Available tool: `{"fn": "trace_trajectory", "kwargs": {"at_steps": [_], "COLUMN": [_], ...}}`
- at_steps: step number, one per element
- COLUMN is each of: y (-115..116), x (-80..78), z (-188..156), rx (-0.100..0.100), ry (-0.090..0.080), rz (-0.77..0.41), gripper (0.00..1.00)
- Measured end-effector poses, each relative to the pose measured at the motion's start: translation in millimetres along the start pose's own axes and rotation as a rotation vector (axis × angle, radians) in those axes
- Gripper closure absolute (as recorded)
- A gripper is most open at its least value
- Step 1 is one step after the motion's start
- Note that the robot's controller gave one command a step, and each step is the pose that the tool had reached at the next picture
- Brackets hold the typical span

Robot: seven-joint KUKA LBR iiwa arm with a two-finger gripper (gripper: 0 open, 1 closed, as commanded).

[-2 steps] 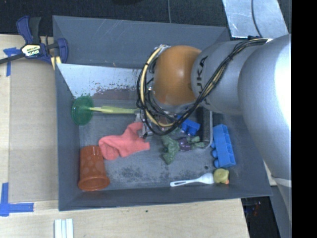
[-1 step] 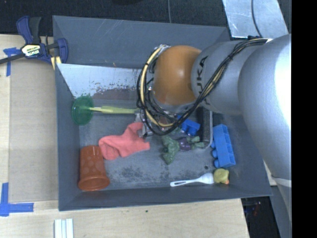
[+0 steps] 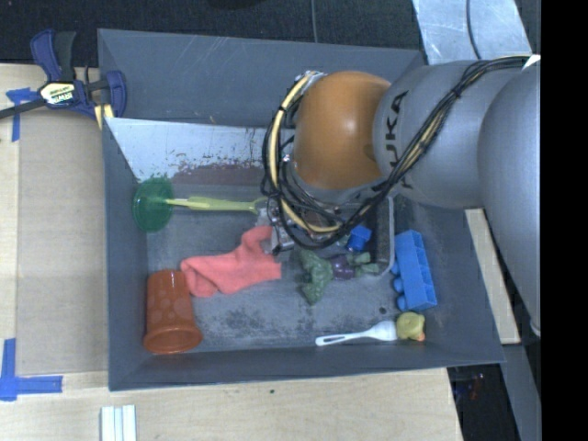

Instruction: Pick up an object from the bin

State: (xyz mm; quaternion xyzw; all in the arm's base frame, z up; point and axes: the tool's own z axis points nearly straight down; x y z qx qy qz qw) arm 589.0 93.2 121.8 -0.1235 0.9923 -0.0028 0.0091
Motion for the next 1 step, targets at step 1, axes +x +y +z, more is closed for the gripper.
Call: {"fn": "trace_trajectory", "kwargs": {"at_steps": [1], "y": [-6.3], "x": [-6.0], "z": [-77.6], "rx": [0.000], "ry": [-0.003], "rz": [0.014], "gripper": [1.00]}}
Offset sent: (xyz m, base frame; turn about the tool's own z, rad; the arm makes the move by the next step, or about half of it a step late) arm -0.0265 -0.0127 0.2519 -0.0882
